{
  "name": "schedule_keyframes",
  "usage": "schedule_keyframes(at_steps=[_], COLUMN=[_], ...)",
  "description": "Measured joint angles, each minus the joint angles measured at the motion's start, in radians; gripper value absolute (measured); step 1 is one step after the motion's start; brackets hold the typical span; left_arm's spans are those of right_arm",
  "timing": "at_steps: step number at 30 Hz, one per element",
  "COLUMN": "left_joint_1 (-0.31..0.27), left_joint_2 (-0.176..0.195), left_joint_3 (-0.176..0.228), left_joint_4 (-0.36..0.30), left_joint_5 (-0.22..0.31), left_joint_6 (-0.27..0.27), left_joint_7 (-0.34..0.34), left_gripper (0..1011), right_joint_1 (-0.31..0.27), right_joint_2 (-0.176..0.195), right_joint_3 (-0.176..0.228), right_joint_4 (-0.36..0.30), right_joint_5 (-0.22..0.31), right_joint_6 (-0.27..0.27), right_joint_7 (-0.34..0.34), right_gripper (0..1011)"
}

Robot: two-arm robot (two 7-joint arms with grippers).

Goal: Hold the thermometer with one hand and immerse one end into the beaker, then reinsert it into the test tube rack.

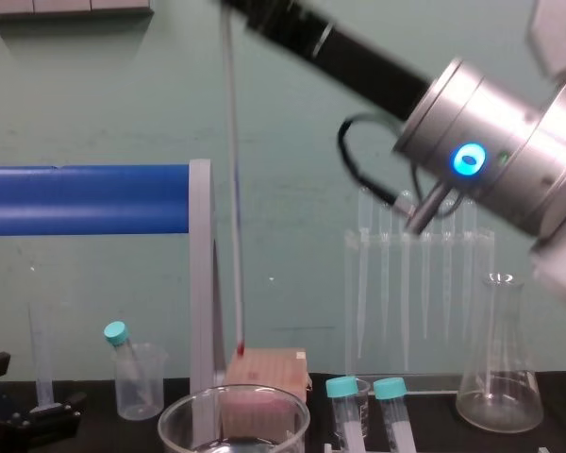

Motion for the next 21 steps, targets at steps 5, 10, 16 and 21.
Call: schedule_keyframes(at_steps=[5,10,16,21], left_joint_1=[0.000,0.000,0.000,0.000], left_joint_2=[0.000,0.000,0.000,0.000], left_joint_3=[0.000,0.000,0.000,0.000], left_joint_4=[0.000,0.000,0.000,0.000], left_joint_5=[0.000,0.000,0.000,0.000], left_joint_6=[0.000,0.000,0.000,0.000], left_joint_7=[0.000,0.000,0.000,0.000], left_gripper=[1008,1008,1008,1008], right_joint_1=[-0.014,-0.062,-0.187,-0.287], right_joint_2=[0.034,0.114,0.221,0.273], right_joint_3=[0.038,0.096,0.191,0.264], right_joint_4=[-0.084,-0.206,-0.351,-0.430], right_joint_5=[0.022,-0.004,-0.048,-0.068], right_joint_6=[-0.017,-0.027,-0.014,-0.003], right_joint_7=[-0.027,-0.122,-0.257,-0.329], right_gripper=[57,57,57,57])
